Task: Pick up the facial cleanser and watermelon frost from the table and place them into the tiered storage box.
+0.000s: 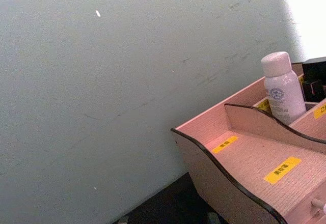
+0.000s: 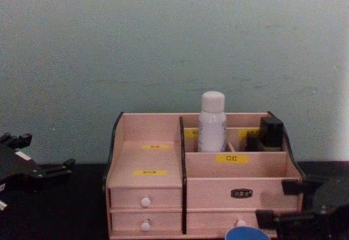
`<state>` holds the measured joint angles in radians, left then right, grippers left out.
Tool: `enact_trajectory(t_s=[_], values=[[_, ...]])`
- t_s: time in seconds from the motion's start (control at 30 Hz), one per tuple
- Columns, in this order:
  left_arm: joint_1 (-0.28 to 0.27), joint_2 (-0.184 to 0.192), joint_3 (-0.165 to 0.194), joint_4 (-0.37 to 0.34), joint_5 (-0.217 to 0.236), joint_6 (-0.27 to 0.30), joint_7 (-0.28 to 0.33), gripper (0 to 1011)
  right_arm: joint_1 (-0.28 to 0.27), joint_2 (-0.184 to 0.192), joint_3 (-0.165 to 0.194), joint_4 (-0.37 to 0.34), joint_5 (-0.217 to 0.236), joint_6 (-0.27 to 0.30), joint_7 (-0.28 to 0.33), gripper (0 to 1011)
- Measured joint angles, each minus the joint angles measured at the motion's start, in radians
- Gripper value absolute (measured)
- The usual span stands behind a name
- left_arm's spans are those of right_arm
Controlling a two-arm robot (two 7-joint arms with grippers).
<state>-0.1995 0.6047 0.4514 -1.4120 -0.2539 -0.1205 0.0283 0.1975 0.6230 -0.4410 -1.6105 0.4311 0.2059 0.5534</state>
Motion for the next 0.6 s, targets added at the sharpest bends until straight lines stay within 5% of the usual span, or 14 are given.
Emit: enact_trajectory(t_s=[0.6], values=[[0.0,0.0,0.0,0.0,0.0,0.0,0.0,1001,0.024,-0.012,-0.068,0.048,-0.03,0.044,-0.005,1000]])
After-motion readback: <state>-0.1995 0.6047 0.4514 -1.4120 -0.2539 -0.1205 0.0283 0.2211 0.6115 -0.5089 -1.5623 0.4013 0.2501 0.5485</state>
